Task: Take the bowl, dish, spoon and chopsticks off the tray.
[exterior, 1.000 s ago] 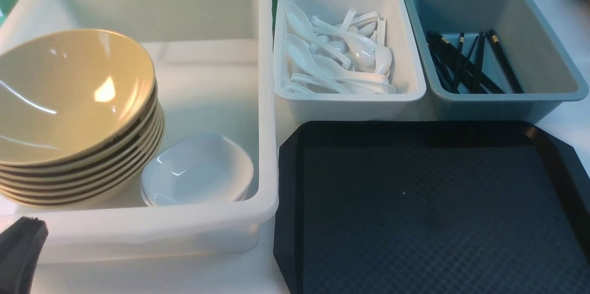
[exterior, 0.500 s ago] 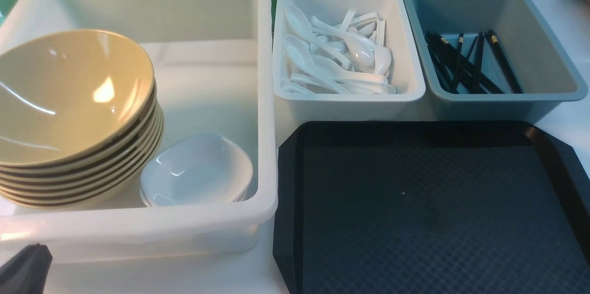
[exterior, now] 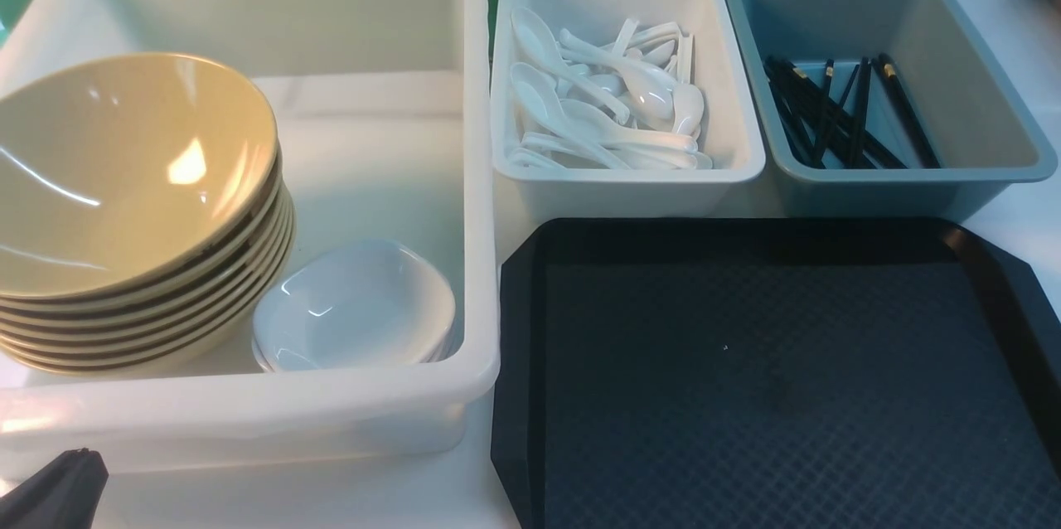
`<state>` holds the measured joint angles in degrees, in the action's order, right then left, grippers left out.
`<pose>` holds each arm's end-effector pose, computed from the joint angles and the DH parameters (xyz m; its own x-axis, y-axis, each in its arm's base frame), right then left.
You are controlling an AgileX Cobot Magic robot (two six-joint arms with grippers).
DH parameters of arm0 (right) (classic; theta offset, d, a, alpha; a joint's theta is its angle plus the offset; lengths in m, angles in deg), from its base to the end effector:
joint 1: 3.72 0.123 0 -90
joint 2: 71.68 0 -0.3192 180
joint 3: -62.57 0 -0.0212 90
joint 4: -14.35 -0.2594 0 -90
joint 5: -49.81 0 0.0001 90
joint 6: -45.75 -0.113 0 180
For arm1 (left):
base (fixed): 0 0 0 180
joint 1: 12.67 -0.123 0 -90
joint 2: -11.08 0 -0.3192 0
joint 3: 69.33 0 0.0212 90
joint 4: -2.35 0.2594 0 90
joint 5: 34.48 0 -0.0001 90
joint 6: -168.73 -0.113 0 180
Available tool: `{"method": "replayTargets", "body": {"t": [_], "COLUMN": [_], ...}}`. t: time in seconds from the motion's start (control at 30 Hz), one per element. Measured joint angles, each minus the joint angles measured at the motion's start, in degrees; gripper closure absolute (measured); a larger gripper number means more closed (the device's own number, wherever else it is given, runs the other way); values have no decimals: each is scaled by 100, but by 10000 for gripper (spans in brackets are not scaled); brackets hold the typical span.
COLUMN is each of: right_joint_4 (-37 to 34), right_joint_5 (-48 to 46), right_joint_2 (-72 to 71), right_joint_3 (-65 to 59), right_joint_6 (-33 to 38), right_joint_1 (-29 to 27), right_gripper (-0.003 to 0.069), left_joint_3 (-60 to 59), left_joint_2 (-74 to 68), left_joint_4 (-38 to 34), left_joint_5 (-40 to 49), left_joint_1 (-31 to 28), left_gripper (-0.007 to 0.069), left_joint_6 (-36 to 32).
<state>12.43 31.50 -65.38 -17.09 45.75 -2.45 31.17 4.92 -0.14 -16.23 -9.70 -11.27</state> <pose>0.0494 0.0023 0.1695 -0.2472 0.0263 -0.9686 -0.0245 0.9991 0.0334 0.0492 -0.0041 0.1708 -0.2423 -0.0287 -0.9698 0.0550 0.9975 -0.0433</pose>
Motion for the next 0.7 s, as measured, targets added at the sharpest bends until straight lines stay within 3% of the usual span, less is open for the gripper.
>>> {"method": "replayTargets", "body": {"t": [0.7], "right_joint_4": [0], "right_joint_5": [0], "right_joint_2": [0], "right_joint_3": [0], "right_joint_6": [0], "right_joint_1": [0], "right_gripper": [524], "left_joint_3": [0], "left_joint_2": [0], "left_joint_4": [-5], "left_joint_5": [0], "left_joint_1": [0], "left_gripper": [617], "left_joint_6": [0]}}
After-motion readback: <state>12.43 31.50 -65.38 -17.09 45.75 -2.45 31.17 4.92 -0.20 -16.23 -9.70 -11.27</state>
